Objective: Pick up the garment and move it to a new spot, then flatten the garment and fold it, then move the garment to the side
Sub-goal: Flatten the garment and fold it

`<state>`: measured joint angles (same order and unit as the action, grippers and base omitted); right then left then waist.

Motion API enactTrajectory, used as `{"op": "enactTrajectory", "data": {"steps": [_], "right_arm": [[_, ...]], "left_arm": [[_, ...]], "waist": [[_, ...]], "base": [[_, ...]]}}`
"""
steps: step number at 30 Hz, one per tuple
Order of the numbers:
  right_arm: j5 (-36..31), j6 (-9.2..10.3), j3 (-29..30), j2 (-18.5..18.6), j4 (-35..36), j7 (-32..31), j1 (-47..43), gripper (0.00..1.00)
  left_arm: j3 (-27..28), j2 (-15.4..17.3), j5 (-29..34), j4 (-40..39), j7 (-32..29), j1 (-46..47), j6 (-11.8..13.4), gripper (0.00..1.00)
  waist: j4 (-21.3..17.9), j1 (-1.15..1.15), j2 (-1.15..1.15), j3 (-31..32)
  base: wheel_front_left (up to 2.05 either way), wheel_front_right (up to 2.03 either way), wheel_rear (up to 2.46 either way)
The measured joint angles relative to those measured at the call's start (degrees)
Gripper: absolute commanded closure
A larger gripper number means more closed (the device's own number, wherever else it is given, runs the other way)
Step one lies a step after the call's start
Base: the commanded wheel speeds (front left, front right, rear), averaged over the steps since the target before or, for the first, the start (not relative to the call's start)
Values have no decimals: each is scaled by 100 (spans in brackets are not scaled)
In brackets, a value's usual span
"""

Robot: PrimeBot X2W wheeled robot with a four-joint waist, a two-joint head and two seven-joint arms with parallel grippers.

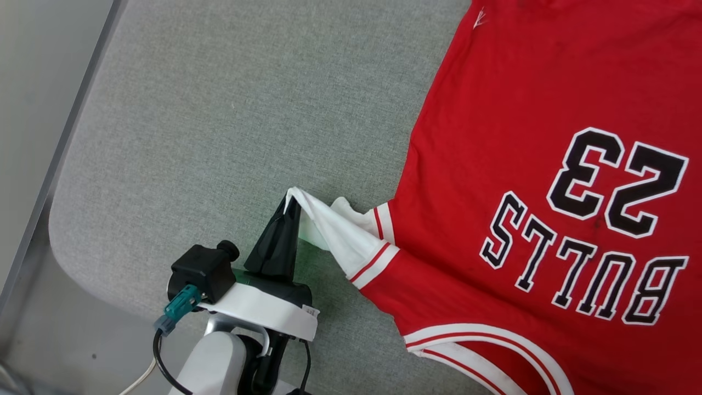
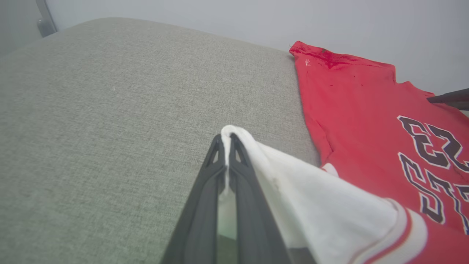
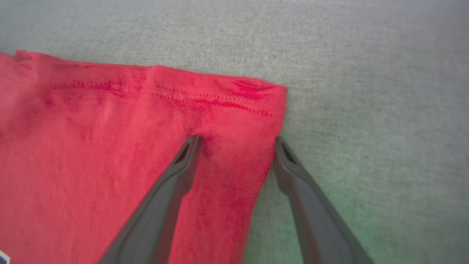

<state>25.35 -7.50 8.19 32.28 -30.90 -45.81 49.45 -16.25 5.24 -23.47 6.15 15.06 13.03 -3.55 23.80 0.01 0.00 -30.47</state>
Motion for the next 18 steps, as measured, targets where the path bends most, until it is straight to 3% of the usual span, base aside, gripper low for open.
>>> {"op": "enactTrajectory", "data": {"steps": [4,5,6,7,18], "right_arm": [[-91,0,-58,83,-64,-542,78,0],[-118,0,-49,98,-67,-661,81,6],[-125,0,-9,98,-68,-786,96,88],[-140,0,13,98,-68,-889,105,100],[-488,-4,59,-125,319,-944,-116,100]], "left_arm": [[64,-76,74,51,0,15,-99,100],[78,-86,91,65,0,15,-102,100],[96,-102,115,85,0,15,-118,100],[111,-121,121,98,0,14,-148,100],[352,-189,297,421,0,-35,-235,100]], "waist": [[102,-2,0,-162],[116,-2,0,-175],[124,-2,0,-181],[128,-2,0,-183],[-145,-1,0,84]], "base": [[0,0,0],[0,0,0],[0,0,0],[0,0,0],[0,0,0]]}}
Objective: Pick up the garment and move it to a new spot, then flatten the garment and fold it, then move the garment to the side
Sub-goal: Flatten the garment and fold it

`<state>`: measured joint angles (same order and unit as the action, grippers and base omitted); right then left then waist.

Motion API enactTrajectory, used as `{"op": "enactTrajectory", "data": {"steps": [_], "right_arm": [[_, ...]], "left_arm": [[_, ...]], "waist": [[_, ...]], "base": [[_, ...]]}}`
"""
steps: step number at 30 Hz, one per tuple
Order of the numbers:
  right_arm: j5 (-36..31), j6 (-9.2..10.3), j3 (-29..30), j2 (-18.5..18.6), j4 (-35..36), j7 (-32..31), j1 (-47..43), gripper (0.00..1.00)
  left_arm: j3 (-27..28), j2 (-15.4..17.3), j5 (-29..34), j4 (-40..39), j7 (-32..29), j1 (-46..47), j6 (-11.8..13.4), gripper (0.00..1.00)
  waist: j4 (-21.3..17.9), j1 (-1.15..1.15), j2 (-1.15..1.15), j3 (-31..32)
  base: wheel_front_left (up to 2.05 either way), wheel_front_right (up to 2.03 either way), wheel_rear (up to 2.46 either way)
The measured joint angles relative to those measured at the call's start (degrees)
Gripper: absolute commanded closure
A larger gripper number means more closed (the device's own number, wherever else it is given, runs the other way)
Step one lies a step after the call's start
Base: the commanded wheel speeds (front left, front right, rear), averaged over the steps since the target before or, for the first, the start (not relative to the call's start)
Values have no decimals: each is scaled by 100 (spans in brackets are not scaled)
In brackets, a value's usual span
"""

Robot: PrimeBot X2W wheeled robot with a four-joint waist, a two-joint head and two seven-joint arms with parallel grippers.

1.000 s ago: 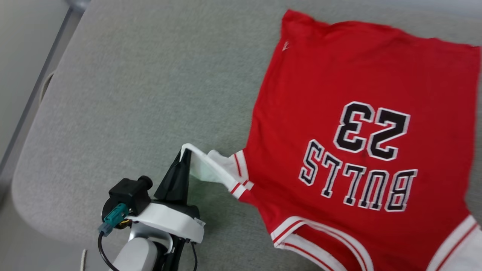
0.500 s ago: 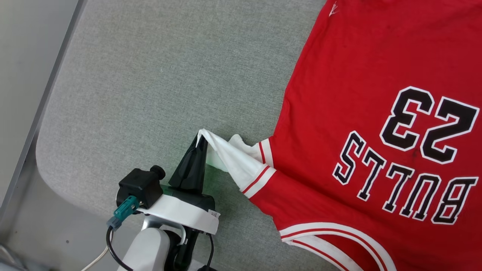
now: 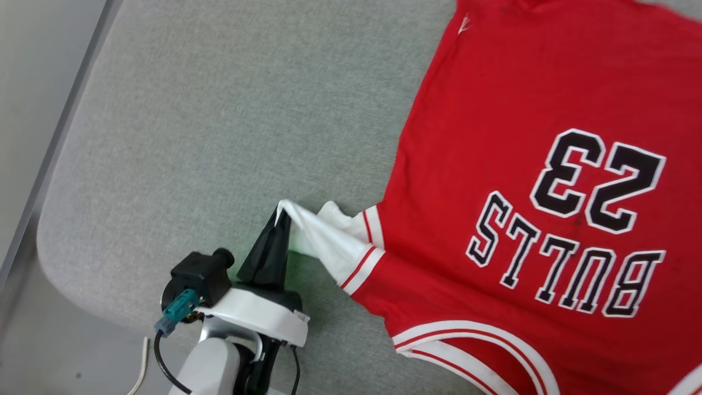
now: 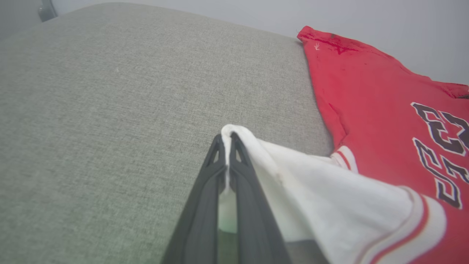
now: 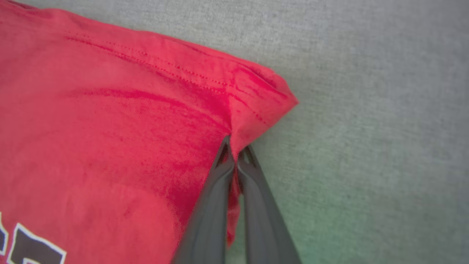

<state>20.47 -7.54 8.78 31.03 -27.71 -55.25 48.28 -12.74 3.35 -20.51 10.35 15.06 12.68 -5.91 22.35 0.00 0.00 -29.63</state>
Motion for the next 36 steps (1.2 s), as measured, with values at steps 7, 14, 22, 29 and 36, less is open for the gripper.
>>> {"op": "enactTrajectory", "data": {"steps": [7,14,22,29,36], "right_arm": [[194,0,347,-257,503,516,-1110,100],[357,1,853,-698,1220,923,-2680,100],[461,0,1313,-1468,1816,1452,-4294,100],[361,0,1505,-2240,1925,1912,-5315,100],[396,-1,1489,-2635,1779,2371,-5711,74]], "left_arm": [[242,188,19,428,0,-175,-15,100],[467,471,-38,813,-19,-339,9,100],[704,715,-201,1126,-98,-599,88,100],[806,857,-318,1306,-175,-778,111,100],[810,917,-390,1407,-232,-863,111,100]], "waist": [[-465,1,0,478],[-1083,0,0,989],[-1757,0,0,1485],[-2171,-1,0,1812],[-2311,-1,0,1994]], "base": [[0,0,0],[0,0,0],[0,0,0],[0,0,0],[0,0,0]]}}
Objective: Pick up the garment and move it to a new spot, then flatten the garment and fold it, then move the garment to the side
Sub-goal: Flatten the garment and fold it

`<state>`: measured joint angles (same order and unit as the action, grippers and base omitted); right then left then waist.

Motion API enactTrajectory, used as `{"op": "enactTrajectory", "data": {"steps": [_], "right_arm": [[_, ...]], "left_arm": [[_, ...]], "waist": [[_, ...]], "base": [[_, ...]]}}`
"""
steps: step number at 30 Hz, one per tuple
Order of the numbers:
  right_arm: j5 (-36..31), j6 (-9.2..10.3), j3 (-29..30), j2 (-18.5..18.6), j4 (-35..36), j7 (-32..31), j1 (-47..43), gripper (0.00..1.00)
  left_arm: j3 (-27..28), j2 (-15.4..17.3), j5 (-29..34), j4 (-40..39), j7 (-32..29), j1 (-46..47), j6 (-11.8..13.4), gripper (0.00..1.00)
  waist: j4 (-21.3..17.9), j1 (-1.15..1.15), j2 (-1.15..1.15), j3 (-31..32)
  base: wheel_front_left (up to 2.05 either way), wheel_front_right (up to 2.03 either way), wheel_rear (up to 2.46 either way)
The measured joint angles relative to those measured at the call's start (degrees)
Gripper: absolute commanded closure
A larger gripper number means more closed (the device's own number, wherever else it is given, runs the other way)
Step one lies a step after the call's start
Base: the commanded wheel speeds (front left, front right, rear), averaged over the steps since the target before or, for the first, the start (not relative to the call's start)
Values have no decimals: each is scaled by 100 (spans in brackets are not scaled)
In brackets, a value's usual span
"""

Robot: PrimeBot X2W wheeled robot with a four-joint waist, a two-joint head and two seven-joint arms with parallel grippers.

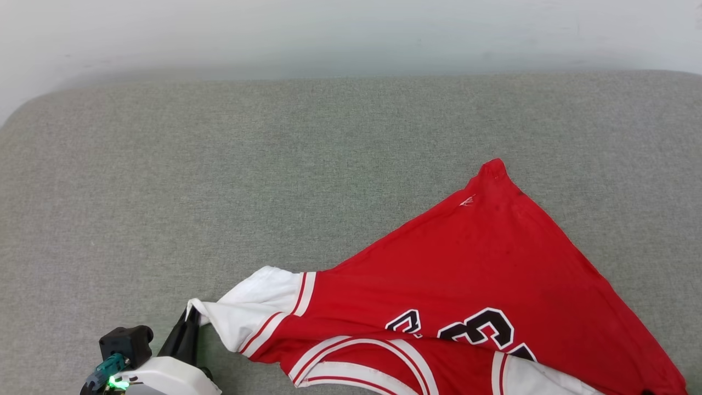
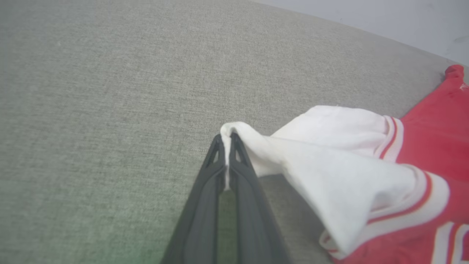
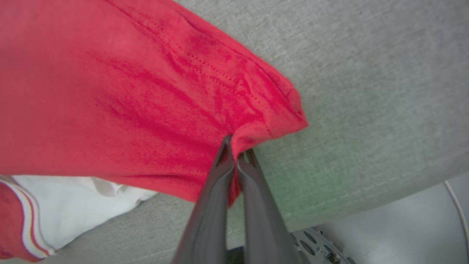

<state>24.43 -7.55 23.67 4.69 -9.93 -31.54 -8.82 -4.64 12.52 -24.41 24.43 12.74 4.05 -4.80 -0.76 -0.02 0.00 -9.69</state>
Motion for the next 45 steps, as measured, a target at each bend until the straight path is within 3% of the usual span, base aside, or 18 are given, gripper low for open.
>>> {"op": "enactTrajectory", "data": {"steps": [1,5,9,14,19,28,43,44,45], "right_arm": [[18,0,-19,-21,3,169,1,0],[-42,2,-33,-43,89,1317,182,0],[-94,4,-158,283,107,2288,697,0],[31,4,-563,799,-288,2560,1383,0],[355,4,-1276,1447,-654,1953,2206,0],[957,4,-2618,2619,-827,-158,3651,0],[1359,13,-3951,3236,-1402,-1433,4618,0],[1449,18,-3973,3256,-1432,-1486,4635,25],[1513,18,-3991,3272,-1449,-1538,4649,71]], "left_arm": [[-3,-1,-5,8,-3,-4,0,100],[-47,-5,-5,-15,-25,-12,1,100],[-104,-24,0,-116,-22,34,3,100],[-235,-83,54,-303,5,244,25,100],[-417,-224,125,-508,40,449,24,100],[-815,-414,254,-766,60,862,-71,100],[-1049,-672,265,-786,199,1173,-124,100],[-1044,-678,264,-771,201,1174,-125,100],[-1035,-680,264,-757,207,1174,-125,100]], "waist": [[-3,0,0,2],[8,0,0,-6],[61,1,0,-97],[217,2,0,-261],[465,2,0,-450],[1018,3,0,-825],[1667,1,0,-1522],[1684,1,0,-1537],[1693,1,0,-1545]], "base": [[0,0,0],[0,0,0],[0,0,0],[0,0,0],[0,0,0],[0,0,0],[0,0,0],[0,0,0],[0,0,0]]}}
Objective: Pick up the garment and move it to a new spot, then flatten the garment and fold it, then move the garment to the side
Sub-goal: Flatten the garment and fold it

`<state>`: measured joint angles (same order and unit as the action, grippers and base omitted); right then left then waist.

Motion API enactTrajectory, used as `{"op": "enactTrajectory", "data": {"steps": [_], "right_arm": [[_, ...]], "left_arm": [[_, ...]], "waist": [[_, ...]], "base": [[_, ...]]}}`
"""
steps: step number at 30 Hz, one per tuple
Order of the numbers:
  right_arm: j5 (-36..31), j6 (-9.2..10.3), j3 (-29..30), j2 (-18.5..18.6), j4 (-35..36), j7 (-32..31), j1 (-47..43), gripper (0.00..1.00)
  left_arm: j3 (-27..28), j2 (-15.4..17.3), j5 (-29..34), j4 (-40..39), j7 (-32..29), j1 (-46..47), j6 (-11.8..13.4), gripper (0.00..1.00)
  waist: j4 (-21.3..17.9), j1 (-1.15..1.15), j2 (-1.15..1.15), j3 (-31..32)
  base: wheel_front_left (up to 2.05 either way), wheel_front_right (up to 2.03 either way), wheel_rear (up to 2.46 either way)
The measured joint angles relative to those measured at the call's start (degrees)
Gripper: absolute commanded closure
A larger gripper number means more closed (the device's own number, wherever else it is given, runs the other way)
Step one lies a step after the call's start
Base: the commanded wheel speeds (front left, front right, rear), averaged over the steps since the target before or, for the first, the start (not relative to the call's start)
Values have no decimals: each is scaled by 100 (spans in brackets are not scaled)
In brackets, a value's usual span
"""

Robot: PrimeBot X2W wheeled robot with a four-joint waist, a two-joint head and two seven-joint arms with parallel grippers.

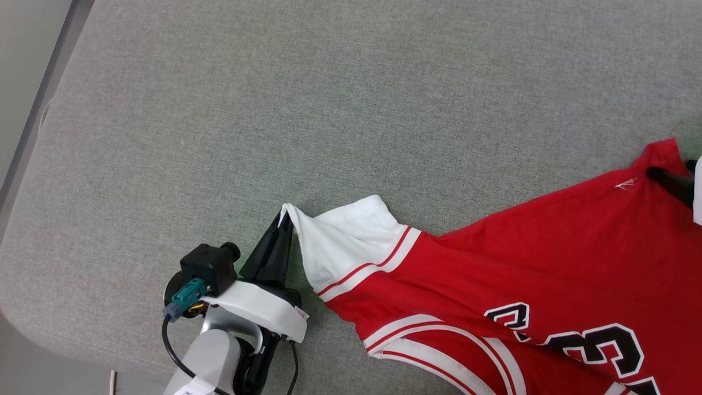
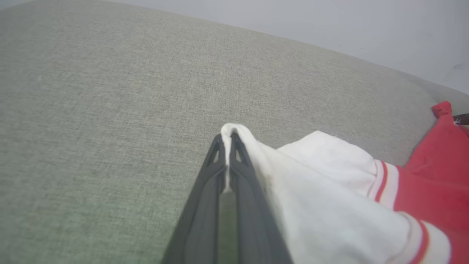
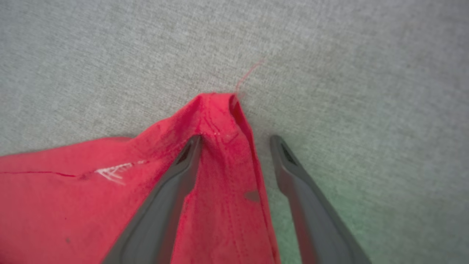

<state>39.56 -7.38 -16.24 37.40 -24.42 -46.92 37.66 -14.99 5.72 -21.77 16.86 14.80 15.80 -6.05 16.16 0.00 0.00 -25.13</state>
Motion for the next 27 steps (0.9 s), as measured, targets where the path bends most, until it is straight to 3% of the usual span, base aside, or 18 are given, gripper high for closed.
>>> {"op": "enactTrajectory", "data": {"steps": [1,6,14,21,27], "right_arm": [[31,3,-46,13,2,-19,13,100],[238,-1,-250,-40,-14,22,64,100],[166,-13,-24,-258,-143,991,129,100],[-155,-18,232,-646,-443,1680,391,100],[-545,-18,361,-1026,-877,2100,1029,100]], "left_arm": [[10,-1,-1,8,1,0,0,100],[83,18,-15,105,8,-1,-1,100],[377,388,-55,298,5,272,30,100],[599,931,-5,541,-238,1200,23,100],[566,1298,82,1169,-658,2521,-38,100]], "waist": [[0,0,0,1],[-26,0,0,90],[-214,1,0,454],[-632,0,0,835],[-1097,1,0,1088]], "base": [[0,0,0],[0,0,0],[0,0,0],[0,0,0],[0,0,0]]}}
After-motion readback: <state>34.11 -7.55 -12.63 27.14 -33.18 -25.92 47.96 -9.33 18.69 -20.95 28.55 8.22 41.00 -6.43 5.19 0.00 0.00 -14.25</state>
